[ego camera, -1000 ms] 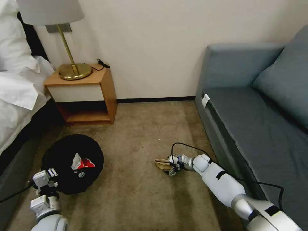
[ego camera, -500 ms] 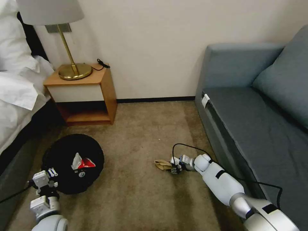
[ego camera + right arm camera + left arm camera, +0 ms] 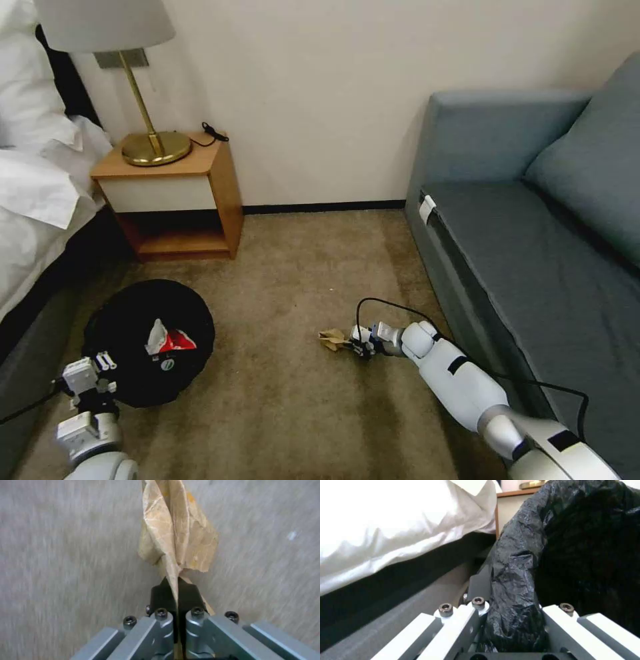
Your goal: Pick up the trash bin, then pick up the garbage on the floor and place it into the trash bin.
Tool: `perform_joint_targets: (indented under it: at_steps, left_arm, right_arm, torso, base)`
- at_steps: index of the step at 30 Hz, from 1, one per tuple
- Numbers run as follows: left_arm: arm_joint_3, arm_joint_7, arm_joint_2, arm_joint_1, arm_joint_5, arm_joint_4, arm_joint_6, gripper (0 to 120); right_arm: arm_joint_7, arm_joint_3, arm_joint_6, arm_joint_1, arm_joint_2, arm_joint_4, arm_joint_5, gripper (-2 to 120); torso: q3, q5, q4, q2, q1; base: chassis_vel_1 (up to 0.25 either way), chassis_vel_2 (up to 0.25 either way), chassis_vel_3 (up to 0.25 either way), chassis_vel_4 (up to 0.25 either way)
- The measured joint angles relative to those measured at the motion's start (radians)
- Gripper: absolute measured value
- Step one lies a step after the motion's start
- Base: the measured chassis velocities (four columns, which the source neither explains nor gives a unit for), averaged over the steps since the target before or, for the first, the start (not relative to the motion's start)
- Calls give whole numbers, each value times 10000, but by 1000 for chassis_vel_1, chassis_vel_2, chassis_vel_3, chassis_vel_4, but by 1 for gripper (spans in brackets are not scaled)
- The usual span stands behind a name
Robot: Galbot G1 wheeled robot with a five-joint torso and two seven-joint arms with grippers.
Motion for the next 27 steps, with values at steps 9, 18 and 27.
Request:
perform_joint_targets:
  at_steps: [9, 18, 27]
  left_arm:
    - [-2, 0, -26, 61, 48, -50, -3, 5]
    - [51, -3, -22, -87, 71, 9, 17, 5]
    - [181, -4, -53, -261, 279, -88, 225, 5]
  right_arm:
    - [221, -633, 76, -54, -63, 1807, 2434, 0]
    - [636, -2400, -265, 130, 638, 4066, 5538, 0]
    - [1008, -3822, -506, 609, 1835, 4649, 7909, 0]
  torso:
    - [0, -1, 1, 0, 0]
    - [0, -3, 2, 0, 0]
    - [0, -3, 2, 1, 0]
  base:
    - [0, 0, 0, 0]
    - [0, 0, 0, 0]
    - [0, 0, 0, 0]
